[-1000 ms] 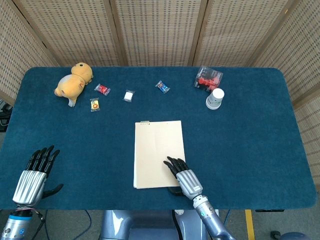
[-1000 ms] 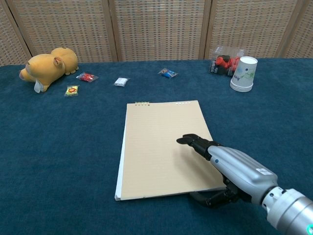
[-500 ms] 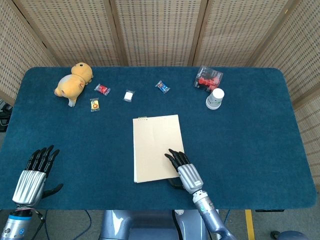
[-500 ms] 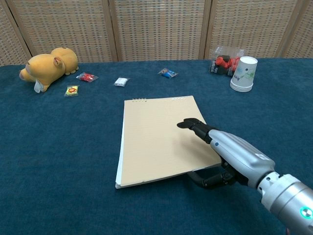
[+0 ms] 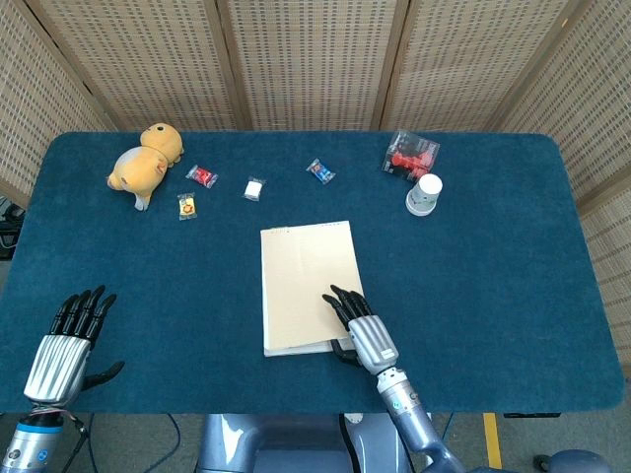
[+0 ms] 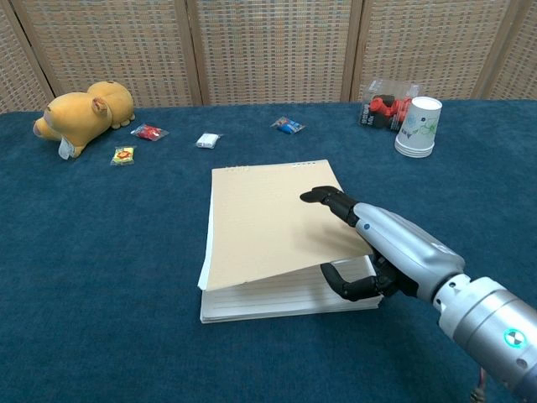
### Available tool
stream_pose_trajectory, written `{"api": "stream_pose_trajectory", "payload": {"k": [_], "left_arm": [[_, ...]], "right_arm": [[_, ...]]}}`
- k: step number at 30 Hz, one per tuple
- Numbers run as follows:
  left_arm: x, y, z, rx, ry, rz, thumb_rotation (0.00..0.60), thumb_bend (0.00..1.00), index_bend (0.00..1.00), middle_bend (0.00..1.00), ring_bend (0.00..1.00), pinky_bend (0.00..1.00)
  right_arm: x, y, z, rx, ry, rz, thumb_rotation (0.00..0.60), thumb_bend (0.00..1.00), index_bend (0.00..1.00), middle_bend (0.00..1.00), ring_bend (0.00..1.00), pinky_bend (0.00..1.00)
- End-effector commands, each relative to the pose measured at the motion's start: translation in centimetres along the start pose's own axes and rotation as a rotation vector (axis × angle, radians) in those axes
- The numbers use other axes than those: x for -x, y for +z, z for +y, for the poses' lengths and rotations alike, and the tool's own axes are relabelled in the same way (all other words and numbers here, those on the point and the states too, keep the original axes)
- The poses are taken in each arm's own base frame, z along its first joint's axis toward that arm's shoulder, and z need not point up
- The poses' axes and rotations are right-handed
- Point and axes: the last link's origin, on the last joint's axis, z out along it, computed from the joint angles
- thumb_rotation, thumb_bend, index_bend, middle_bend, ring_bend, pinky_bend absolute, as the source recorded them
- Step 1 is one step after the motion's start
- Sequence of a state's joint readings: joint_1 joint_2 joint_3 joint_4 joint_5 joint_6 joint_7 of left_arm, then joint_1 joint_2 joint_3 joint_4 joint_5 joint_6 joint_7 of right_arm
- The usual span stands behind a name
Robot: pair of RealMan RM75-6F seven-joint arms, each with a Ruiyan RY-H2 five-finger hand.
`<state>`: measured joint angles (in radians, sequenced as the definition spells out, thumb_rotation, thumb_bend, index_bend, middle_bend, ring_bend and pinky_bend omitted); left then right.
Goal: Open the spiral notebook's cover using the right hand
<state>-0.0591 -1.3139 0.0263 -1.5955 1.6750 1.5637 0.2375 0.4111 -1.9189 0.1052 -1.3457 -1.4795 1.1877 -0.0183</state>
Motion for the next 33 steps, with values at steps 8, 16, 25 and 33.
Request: {"api": "stream_pose_trajectory", "payload": {"k": [8,16,25,33], "left_arm": [[0.0,0.0,0.0,0.000,-0.002,0.001,0.600,0.00,0.00,0.00,0.00,0.05],[0.0,0.0,0.0,0.000,-0.003,0.000,0.600,0.00,0.00,0.00,0.00,0.05],[0.0,0.1,0.0,-0.001,-0.003,0.000,0.600,0.00,0.00,0.00,0.00,0.05],[-0.1,0.0,-0.1,-0.003,-0.006,0.003,0.600,0.00,0.00,0.00,0.00,0.05]], "right_arm": [[-0.1,0.4,0.0,0.004,-0.010,-0.009,0.600,0.61,0.11,0.00,0.00,0.00],[-0.8,2.0,-0.1,0.010,-0.033,-0.003,0.600,0.55,0.11,0.00,0.00,0.00],[-2.5,3.8,-0.5,0.002,-0.058,0.015,0.600,0.55,0.12,0.00,0.00,0.00],[-2.4,4.7,-1.5,-0.023,-0.080,0.004,0.600,0.55,0.17,0.00,0.00,0.00]]}}
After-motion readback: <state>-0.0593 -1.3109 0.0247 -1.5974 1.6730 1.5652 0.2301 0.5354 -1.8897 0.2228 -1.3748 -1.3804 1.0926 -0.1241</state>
